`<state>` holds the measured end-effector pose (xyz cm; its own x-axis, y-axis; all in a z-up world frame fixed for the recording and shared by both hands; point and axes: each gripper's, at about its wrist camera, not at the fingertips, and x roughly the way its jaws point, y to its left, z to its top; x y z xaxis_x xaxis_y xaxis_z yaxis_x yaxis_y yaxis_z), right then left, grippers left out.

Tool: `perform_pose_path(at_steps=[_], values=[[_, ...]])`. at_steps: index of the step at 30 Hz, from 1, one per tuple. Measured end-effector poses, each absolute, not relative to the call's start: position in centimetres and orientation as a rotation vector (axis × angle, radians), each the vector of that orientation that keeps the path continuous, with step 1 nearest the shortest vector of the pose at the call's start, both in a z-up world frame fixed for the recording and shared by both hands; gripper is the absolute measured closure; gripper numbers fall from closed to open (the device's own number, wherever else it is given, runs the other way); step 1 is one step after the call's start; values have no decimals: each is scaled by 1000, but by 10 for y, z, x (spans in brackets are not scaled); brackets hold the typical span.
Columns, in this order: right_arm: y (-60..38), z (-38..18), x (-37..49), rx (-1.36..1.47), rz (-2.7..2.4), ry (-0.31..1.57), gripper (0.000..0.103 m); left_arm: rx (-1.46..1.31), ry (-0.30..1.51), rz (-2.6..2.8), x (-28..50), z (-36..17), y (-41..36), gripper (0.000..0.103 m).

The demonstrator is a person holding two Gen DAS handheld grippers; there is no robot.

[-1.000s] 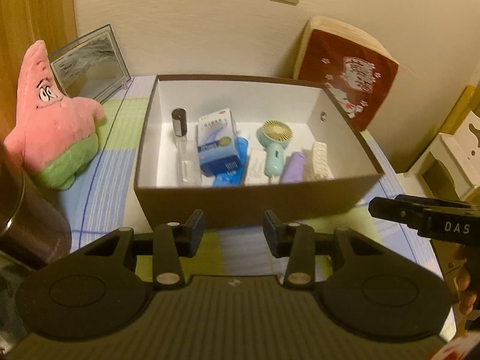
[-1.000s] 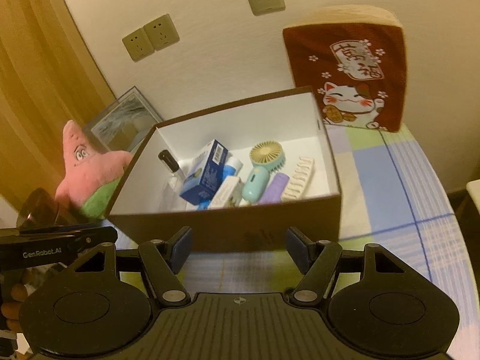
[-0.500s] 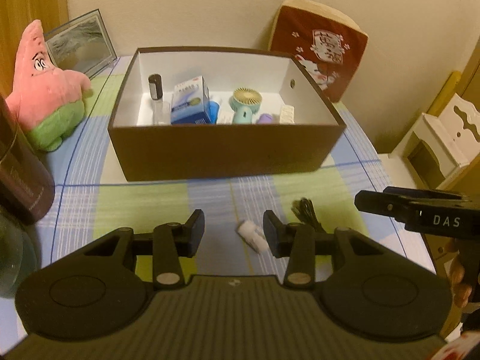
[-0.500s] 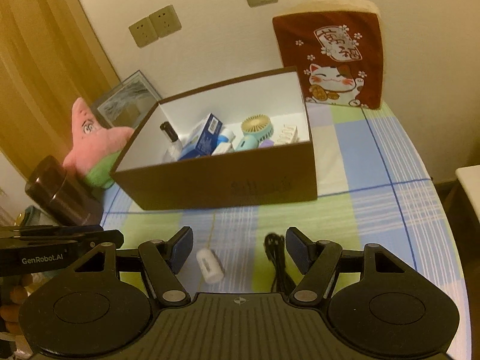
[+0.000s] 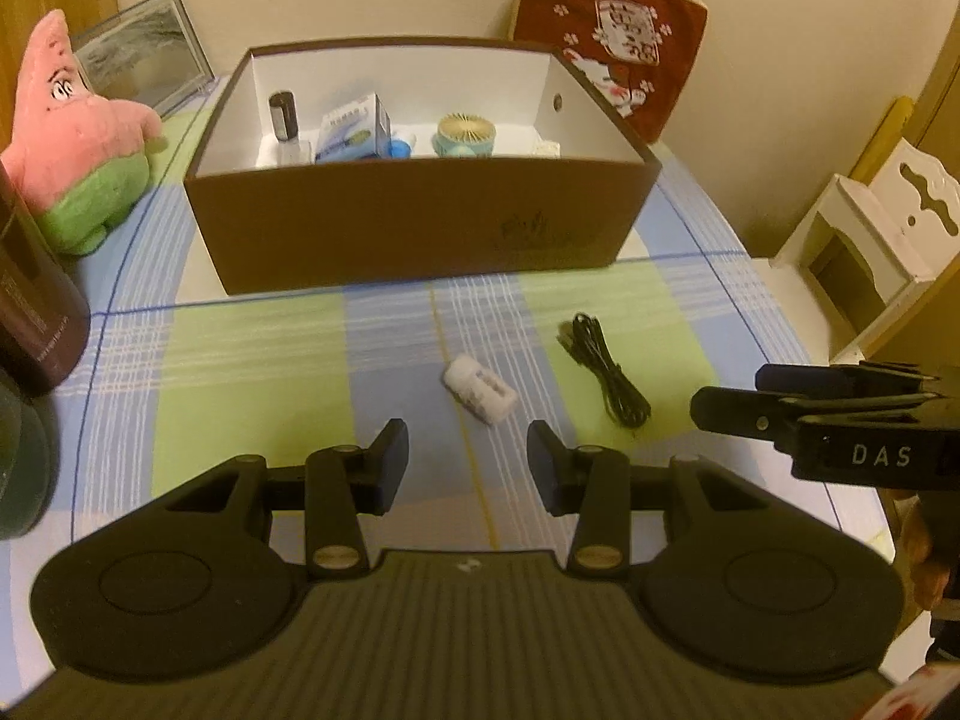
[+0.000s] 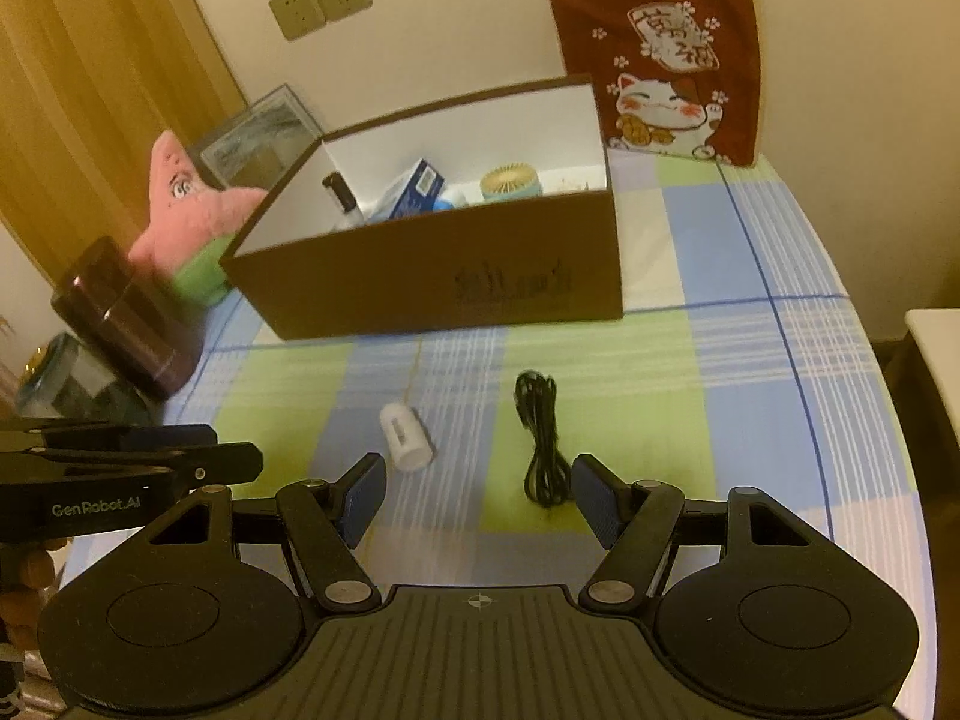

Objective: Organize rigid objects
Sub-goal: 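Move the left gripper to the white pill bottle while the right gripper approaches the black cable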

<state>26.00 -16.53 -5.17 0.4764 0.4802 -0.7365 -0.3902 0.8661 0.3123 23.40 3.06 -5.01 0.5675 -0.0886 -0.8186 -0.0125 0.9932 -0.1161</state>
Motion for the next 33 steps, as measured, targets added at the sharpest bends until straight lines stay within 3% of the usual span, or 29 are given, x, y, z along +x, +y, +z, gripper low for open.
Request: perform_pose_path(at_steps=[33], values=[[-162, -108, 278, -4, 473, 1041, 35, -49, 1112, -46, 258, -112, 11, 62]])
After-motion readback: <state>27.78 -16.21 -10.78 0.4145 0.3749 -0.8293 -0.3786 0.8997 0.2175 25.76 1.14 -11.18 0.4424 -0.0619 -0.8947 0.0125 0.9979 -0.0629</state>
